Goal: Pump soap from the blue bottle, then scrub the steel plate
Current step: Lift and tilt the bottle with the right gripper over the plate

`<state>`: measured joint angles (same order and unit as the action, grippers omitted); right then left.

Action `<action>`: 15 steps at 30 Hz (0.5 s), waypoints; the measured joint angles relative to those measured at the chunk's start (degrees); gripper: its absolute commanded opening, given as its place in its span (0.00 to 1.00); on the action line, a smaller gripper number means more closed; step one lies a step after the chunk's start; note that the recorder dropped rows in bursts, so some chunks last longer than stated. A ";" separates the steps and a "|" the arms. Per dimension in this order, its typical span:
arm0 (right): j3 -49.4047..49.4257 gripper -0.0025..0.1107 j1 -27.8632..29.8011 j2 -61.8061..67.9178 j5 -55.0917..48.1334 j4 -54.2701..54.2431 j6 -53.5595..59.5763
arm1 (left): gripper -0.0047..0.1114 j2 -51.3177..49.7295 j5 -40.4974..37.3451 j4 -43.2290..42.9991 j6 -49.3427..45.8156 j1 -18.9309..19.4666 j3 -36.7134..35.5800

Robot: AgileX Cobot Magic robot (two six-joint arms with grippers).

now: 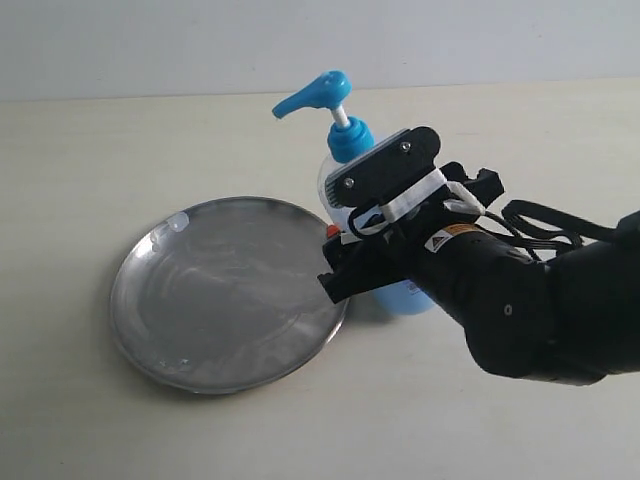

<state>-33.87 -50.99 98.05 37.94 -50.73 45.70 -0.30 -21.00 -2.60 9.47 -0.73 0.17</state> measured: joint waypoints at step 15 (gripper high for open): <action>0.00 0.02 -3.54 0.00 4.31 -6.57 1.53 | 0.04 0.00 0.00 0.00 0.00 0.00 0.00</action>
<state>-33.87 -54.53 98.05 42.25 -57.30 47.22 -0.30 -21.00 -2.60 9.47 -0.73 0.17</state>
